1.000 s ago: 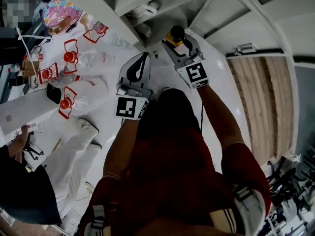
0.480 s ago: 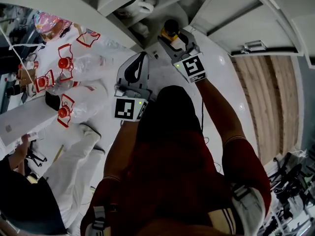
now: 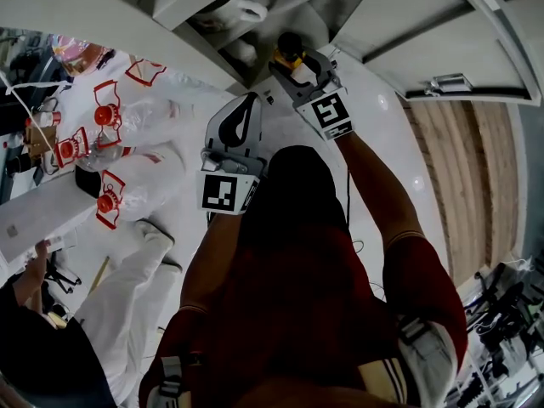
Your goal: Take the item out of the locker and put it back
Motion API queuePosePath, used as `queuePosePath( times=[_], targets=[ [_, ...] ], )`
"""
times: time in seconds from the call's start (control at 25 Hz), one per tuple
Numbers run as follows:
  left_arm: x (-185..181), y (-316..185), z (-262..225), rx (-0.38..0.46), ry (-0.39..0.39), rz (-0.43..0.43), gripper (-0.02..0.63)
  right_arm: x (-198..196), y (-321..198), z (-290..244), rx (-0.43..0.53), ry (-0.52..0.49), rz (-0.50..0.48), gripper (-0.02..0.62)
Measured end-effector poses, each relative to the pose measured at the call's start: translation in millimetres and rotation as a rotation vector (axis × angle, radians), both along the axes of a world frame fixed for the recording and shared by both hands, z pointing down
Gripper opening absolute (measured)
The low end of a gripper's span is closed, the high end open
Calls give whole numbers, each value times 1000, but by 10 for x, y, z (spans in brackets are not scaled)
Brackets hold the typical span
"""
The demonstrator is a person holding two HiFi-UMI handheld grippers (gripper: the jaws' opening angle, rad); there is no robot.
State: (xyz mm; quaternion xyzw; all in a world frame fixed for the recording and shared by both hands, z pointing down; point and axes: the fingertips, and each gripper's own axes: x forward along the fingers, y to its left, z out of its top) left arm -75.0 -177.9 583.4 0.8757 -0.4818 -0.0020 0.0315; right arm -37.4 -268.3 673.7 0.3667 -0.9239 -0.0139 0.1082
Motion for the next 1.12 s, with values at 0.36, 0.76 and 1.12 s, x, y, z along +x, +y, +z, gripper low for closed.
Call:
queuePosePath(
  times=[0.36,0.76,1.12],
  targets=[
    [78,-51,101,4,0,19,6,-59,-131,149,9,11,-27,192],
    [53,-113,157,7,-2,3,6,-162,-271,331,-5,6,-68,192],
    [32,-129,174,3,12,-14,6,-244,-330,407,-21,-16,-90,192]
  ],
)
